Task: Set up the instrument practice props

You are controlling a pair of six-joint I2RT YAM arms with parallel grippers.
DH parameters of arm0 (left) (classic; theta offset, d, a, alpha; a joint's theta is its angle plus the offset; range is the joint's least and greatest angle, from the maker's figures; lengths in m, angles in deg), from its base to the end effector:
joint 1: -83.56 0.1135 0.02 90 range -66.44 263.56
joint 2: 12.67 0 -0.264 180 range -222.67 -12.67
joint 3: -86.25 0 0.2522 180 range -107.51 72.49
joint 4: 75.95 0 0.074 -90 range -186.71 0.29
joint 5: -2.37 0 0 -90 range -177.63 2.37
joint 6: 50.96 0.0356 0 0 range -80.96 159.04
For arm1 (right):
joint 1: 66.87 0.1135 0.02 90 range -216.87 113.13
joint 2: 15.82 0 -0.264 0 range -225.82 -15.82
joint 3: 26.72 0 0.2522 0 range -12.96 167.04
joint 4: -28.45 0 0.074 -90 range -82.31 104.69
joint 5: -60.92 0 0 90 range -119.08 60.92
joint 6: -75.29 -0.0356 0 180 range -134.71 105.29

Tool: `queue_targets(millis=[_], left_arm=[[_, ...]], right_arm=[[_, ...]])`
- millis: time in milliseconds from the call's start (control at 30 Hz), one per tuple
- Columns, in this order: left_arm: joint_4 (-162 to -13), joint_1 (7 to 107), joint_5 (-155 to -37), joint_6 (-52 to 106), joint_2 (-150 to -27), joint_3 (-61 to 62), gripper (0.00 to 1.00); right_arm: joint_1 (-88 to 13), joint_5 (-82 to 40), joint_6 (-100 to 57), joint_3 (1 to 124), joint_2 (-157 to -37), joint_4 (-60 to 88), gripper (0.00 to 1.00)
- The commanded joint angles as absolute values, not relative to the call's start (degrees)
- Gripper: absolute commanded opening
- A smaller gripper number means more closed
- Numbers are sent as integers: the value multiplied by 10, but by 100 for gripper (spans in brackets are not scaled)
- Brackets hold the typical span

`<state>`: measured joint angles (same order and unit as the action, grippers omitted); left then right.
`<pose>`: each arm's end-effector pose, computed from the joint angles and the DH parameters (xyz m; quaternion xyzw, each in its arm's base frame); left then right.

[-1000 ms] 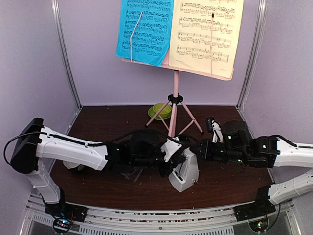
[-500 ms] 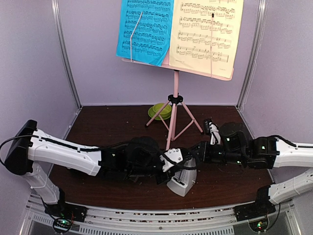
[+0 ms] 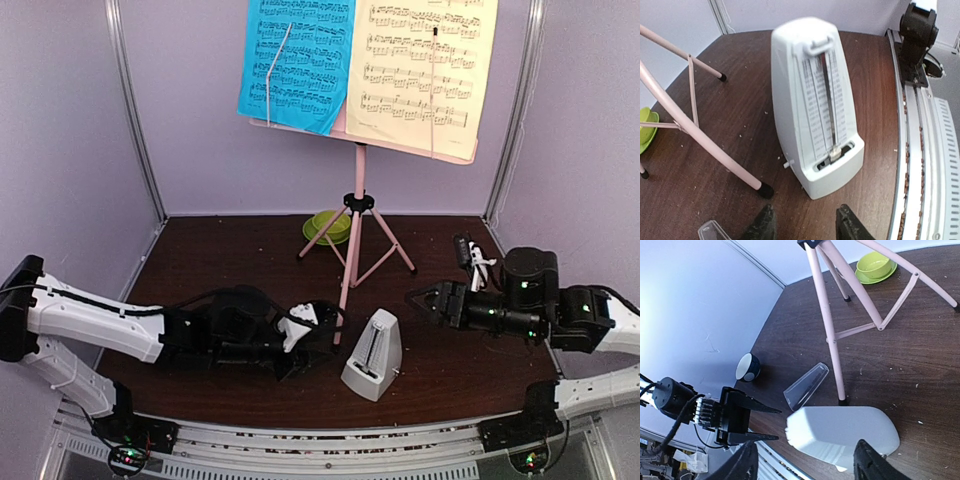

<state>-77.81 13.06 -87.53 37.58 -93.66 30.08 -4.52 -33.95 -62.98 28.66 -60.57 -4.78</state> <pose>0.1020 -0.2879 0.2192 0.4820 0.7016 -0.3078 0.4252 0.0869 0.1593 0.3038 -0.0785 0.8278 0.4357 0.3446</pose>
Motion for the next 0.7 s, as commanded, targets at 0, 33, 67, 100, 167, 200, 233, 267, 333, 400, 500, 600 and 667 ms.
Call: queue_targets(millis=[0, 33, 67, 100, 167, 200, 233, 267, 333, 400, 500, 600, 667], left_arm=[[-775, 129, -907, 395, -944, 319, 40], [-772, 124, -914, 397, -952, 322, 37], [-767, 117, -919, 399, -967, 323, 33], [-761, 111, -924, 402, -981, 321, 30], [-756, 94, -934, 408, -1018, 310, 25], [-755, 84, -934, 409, -1037, 301, 23], [-750, 75, -935, 408, -1056, 293, 22], [-741, 68, -939, 406, -1072, 287, 21], [-727, 58, -938, 398, -1103, 272, 18], [-711, 54, -930, 391, -1126, 258, 18], [-696, 54, -914, 389, -1158, 224, 18], [-686, 54, -893, 384, -1200, 174, 17], [-686, 56, -878, 380, -1231, 133, 17]], right_arm=[[-46, -329, -690, 193, -579, -59, 58], [-46, -319, -703, 174, -582, -46, 54], [-45, -312, -715, 159, -587, -33, 50], [-46, -307, -725, 146, -592, -21, 48], [-46, -302, -738, 133, -606, -3, 46], [-46, -305, -739, 131, -611, 2, 45], [-47, -310, -740, 133, -616, 2, 46], [-48, -315, -738, 136, -618, 0, 46], [-53, -322, -736, 143, -620, -6, 48], [-59, -323, -735, 145, -616, -11, 50], [-62, -324, -744, 137, -598, -19, 55], [-65, -326, -751, 124, -574, -31, 61], [-68, -328, -753, 119, -559, -44, 63]])
